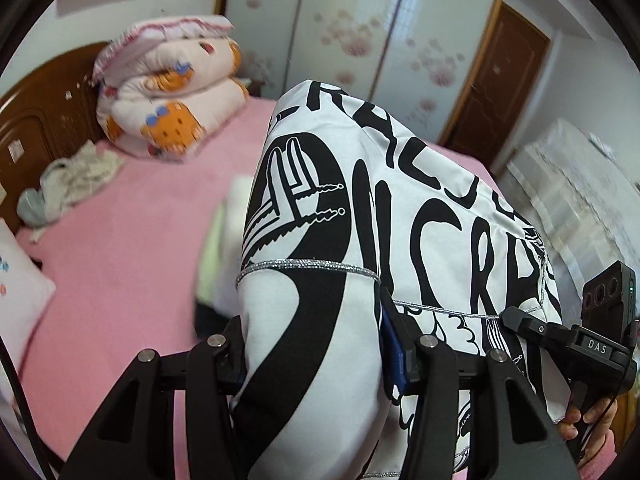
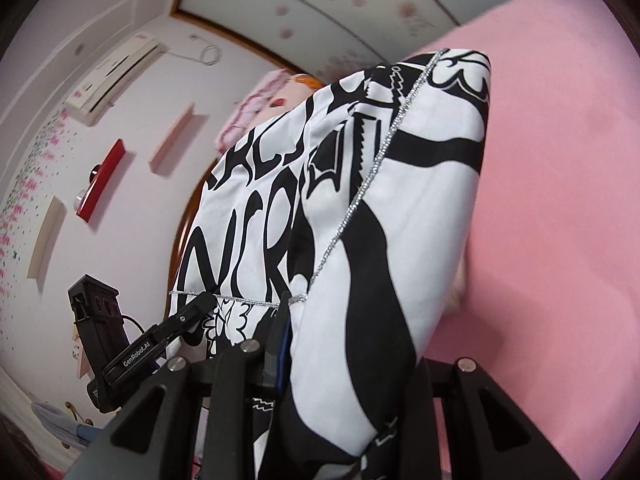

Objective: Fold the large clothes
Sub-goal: 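Lift and carry the folded pants with both tools to the clothes stack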

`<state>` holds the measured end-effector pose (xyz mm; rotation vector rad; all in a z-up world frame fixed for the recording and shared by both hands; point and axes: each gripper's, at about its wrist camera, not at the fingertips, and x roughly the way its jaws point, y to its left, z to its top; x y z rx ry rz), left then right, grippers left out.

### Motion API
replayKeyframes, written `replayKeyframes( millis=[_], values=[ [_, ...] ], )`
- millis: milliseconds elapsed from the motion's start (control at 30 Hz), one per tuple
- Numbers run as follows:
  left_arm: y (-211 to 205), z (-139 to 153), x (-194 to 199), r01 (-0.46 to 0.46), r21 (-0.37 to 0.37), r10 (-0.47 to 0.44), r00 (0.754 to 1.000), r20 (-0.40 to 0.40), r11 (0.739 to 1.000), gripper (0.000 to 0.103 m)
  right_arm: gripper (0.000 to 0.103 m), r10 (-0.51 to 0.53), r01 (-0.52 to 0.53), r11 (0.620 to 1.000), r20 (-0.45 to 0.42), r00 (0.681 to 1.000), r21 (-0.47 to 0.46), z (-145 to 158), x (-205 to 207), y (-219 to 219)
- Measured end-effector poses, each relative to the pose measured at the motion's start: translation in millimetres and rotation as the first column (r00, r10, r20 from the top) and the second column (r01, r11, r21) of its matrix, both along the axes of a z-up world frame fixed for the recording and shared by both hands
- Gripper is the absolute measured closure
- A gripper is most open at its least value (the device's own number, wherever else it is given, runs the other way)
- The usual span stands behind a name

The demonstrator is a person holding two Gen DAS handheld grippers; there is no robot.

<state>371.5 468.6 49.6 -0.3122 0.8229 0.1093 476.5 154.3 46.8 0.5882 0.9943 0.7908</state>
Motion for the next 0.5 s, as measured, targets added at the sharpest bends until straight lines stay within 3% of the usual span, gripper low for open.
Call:
replayKeyframes(
  millis=[100, 233, 367, 500],
  values=[
    [35, -3, 42, -0.025, 0.011, 0.024, 1.000, 0.012, 1.000, 0.054, 0.078, 0.030, -0.030, 0.999, 0.003, 1.000, 0.018, -8, 47, 33],
    [64, -35, 102, -0.057, -0.014, 0.057, 0.998, -0.008, 0.998, 0.054, 0.078, 0.055, -0.055, 0.998, -0.016, 0.998, 0.009, -34, 108, 72],
    [87, -103, 151, -0.110, -0.004, 0.109, 0.988, -0.113, 0.994, 0.053, 0.078, 0.091, -0.094, 0.995, -0.083, 0.992, -0.041, -94, 159, 109],
    [103, -159, 169, -0.119, 0.010, 0.119, 0.975, -0.187, 0.993, 0.044, 0.076, 0.100, -0.119, 0.990, -0.209, 0.973, -0.081, -171, 186, 136]
  ],
)
